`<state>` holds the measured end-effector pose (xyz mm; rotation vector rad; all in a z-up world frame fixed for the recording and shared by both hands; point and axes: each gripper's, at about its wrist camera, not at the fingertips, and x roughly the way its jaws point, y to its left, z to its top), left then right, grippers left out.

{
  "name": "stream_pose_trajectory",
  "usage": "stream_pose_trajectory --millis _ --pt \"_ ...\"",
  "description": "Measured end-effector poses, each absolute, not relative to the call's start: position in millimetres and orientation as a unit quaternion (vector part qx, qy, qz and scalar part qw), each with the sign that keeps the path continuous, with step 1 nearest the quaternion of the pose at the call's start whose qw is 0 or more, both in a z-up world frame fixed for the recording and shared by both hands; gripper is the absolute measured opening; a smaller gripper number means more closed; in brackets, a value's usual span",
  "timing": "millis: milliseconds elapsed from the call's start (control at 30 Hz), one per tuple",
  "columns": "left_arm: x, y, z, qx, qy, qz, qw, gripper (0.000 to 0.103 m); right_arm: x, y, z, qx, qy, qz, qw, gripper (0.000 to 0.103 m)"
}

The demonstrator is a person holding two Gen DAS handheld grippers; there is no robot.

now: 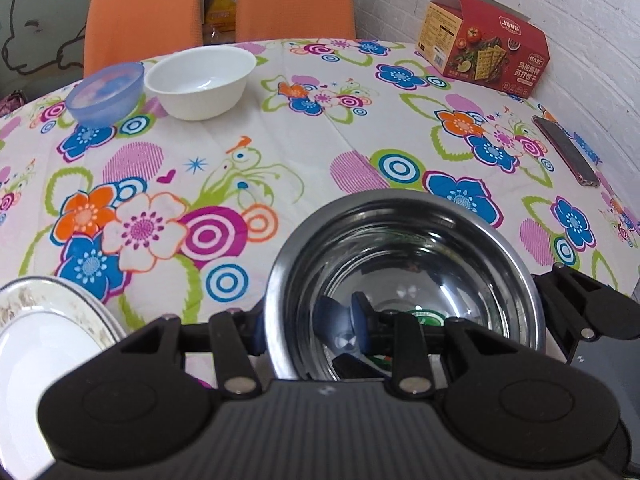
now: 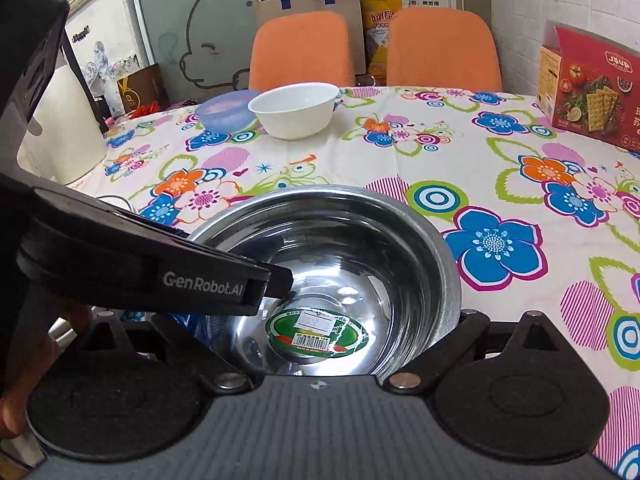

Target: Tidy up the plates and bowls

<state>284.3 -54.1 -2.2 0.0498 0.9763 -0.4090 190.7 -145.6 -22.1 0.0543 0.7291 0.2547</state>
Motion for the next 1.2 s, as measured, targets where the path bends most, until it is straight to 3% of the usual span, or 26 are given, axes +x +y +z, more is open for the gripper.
stream_pose_trajectory --millis 233,300,367,867,1200 --pt "285.8 -56.0 -7.8 0.03 0.464 -0.197 0.863 0.034 191.4 -146.8 -29.5 0.022 0.364 0.13 0.922 0.083" --pt "284.8 -56.0 -6.3 0.033 0.456 -0.194 0.868 0.052 191.7 -148.7 -29.4 0.023 0.366 0.129 0.921 0.083" --pt "281.0 -55.3 -1.0 0.038 0.438 -0.188 0.878 0.061 190.9 -152.6 -28.9 0.031 0.367 0.131 0.92 0.083" --pt "258.6 -34.2 29.9 0.028 0.394 -0.17 0.903 0.065 161.1 -191.7 2.1 0.067 0.329 0.072 0.939 0.084" --pt "265.2 -8.5 45.6 0.029 0.375 -0.153 0.914 0.067 193.1 -175.9 33.7 0.008 0.31 0.103 0.945 0.084"
